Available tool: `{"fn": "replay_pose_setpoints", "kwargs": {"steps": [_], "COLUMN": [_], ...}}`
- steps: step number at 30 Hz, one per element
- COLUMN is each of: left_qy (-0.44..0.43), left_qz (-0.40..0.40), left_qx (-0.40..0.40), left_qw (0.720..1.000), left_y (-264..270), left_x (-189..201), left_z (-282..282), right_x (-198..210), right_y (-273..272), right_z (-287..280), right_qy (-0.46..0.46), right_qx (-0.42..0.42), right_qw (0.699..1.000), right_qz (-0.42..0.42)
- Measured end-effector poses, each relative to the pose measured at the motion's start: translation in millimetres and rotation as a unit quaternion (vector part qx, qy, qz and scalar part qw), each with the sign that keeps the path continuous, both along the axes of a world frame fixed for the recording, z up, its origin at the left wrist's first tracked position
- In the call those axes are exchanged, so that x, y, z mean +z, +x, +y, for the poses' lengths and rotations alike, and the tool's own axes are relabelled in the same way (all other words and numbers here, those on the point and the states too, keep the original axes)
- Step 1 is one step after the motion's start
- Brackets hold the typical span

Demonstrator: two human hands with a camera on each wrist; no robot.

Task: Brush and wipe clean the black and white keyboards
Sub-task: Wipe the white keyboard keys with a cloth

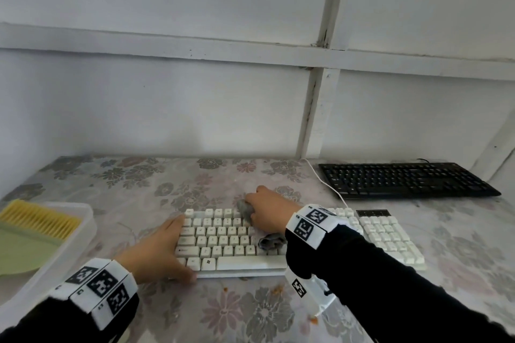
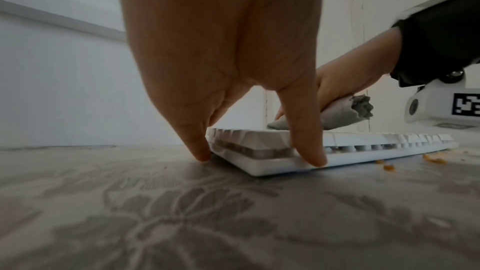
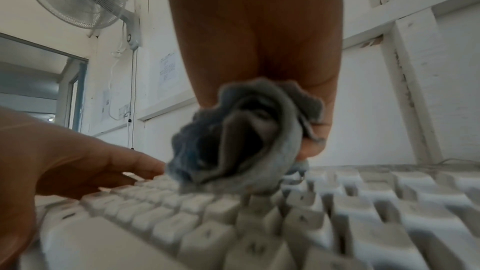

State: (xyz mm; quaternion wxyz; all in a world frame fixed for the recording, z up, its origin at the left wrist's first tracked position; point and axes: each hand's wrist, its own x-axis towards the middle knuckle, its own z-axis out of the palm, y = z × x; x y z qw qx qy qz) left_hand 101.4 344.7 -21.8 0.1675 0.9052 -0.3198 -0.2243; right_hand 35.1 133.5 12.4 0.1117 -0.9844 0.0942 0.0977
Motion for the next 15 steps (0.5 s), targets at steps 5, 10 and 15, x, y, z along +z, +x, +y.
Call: {"fn": "replay_pose_setpoints", "kwargs": {"steps": [5, 10, 15], "left_qy": [0.013, 0.012, 0.019], "left_qz": [0.005, 0.024, 0.032], "left_qx": [0.008, 0.011, 0.019], "left_qw": [1.000, 1.000, 0.999], "left_y": [1, 6, 11], "left_x": [1, -1, -6], "left_z": [-4, -4, -4], "right_x": [9, 8, -8], "right_y": [24, 60, 86], "right_z": [4, 34, 59], "right_qy": [0.047, 0.048, -0.031], "right_qx": [0.014, 0.067, 0.112], "right_qw": [0.998, 0.996, 0.993], "right_qz": [-0.031, -0.029, 0.035]}}
